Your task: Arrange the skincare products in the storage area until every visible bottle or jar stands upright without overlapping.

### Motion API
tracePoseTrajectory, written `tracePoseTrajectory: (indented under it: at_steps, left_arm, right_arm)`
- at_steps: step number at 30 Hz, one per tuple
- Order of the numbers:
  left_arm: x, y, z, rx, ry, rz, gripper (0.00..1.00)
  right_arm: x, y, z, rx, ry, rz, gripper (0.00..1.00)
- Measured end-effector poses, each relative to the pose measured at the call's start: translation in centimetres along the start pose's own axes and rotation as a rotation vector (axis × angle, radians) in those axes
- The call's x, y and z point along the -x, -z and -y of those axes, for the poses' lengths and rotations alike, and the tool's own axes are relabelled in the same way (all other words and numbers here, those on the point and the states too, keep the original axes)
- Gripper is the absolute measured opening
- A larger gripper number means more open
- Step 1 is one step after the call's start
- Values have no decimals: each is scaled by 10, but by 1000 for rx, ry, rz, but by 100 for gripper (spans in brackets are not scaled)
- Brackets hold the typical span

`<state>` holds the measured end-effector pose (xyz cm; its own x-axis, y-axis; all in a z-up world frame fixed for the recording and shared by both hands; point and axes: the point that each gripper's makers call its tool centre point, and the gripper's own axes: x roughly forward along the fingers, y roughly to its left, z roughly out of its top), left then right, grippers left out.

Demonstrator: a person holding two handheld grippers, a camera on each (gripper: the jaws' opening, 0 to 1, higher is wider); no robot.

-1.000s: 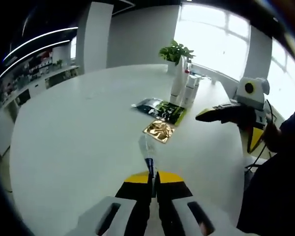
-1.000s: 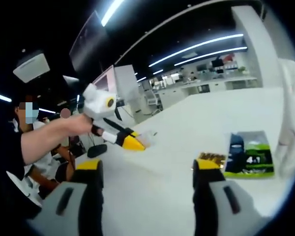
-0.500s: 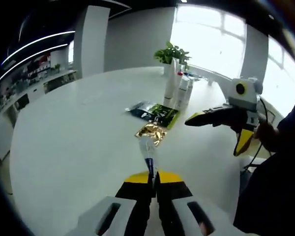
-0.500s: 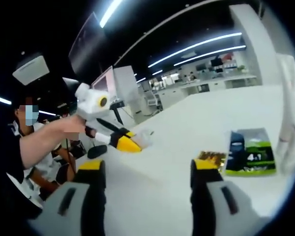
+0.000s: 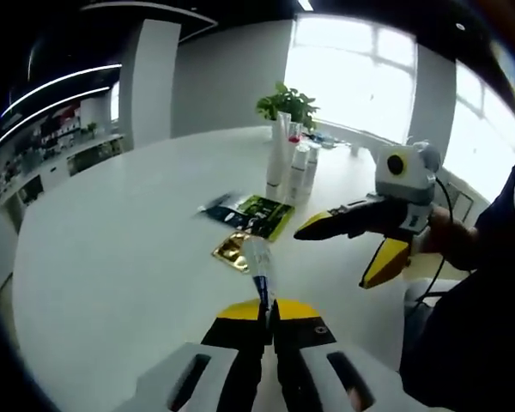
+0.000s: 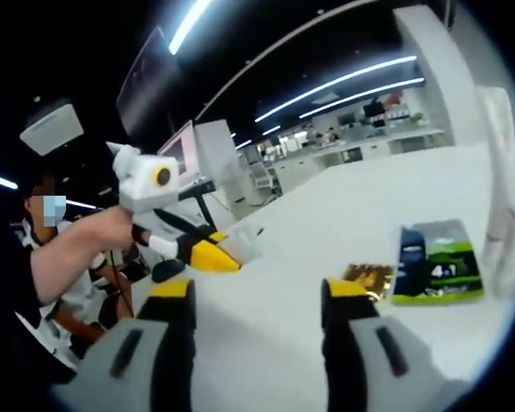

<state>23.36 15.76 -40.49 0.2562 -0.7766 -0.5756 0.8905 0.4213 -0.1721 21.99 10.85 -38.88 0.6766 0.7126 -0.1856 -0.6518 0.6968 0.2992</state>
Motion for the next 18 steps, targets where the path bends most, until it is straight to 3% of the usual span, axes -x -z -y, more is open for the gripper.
tracePoseTrajectory:
  at_steps: [3, 8, 12, 18]
  left_arm:
    - [-1, -7, 6, 3, 23, 25, 2]
    - [0, -16, 13, 14, 52, 65, 2]
    - [1, -18, 16, 11, 61, 74, 2]
    - [2, -19, 22, 4, 66, 77, 2]
  right_arm:
    - [0, -3, 2, -11, 6, 19, 58]
    - [3, -11, 2, -31, 6, 66, 48]
    - [7, -23, 1, -105, -16, 147, 39]
    - [7, -24, -2, -210, -70, 184, 32]
